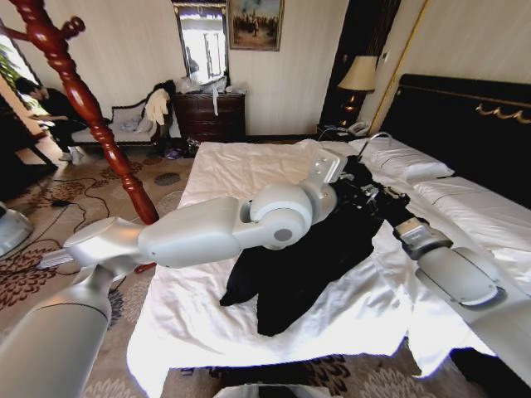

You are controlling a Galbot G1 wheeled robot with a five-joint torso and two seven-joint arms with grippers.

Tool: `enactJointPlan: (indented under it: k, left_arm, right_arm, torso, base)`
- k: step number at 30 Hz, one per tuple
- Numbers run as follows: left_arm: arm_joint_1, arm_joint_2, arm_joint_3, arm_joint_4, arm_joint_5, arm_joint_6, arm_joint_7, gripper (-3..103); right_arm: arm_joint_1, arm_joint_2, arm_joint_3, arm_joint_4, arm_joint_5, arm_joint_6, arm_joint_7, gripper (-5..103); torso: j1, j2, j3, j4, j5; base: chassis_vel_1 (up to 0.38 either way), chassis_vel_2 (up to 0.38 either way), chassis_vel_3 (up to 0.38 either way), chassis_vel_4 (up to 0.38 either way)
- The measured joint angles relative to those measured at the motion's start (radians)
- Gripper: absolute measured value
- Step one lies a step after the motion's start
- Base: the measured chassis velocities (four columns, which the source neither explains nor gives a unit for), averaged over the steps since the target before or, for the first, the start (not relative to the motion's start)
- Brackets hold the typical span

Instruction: Pick up the clothes from the bed and hang them on the clothes hanger.

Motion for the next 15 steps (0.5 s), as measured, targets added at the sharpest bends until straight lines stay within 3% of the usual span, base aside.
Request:
enactJointPlan:
  k: [1,5,7,10,15]
  left_arm:
    - [0.000,0.000,0.000,0.000,0.000,0.000,0.000,58]
    - [0.000,0.050,0.013,-0.057,0.008,-0.013,0.050,81]
    - [0.000,0.063,0.016,-0.068,0.015,-0.012,0.065,81]
    - [0.000,0.092,0.018,-0.098,0.025,-0.014,0.096,96]
    - [0.013,0.139,0.017,-0.157,0.028,-0.044,0.130,100]
  right_arm:
    - [0.000,0.000,0.000,0.000,0.000,0.000,0.000,21]
    - [-0.002,0.001,0.000,0.000,0.000,0.000,0.001,21]
    - [-0.003,0.001,0.000,0.001,0.001,0.000,0.001,21]
    - [-0.003,-0.002,0.000,0.001,0.004,0.000,0.002,21]
    - [0.000,0.002,0.000,-0.002,0.006,-0.001,0.002,21]
  torso:
    - [0.000,0.000,0.000,0.0000,0.0000]
    - [0.000,0.000,0.000,0.0000,0.0000]
    - [0.000,0.000,0.000,0.0000,0.0000]
    - [0.000,0.000,0.000,0.0000,0.0000]
    - [0.000,0.000,0.000,0.0000,0.0001]
  base:
    - [0.000,0.000,0.000,0.000]
    - [0.000,0.000,0.000,0.000]
    - [0.000,0.000,0.000,0.000]
    - [0.000,0.000,0.000,0.000]
    - [0.000,0.000,0.000,0.000]
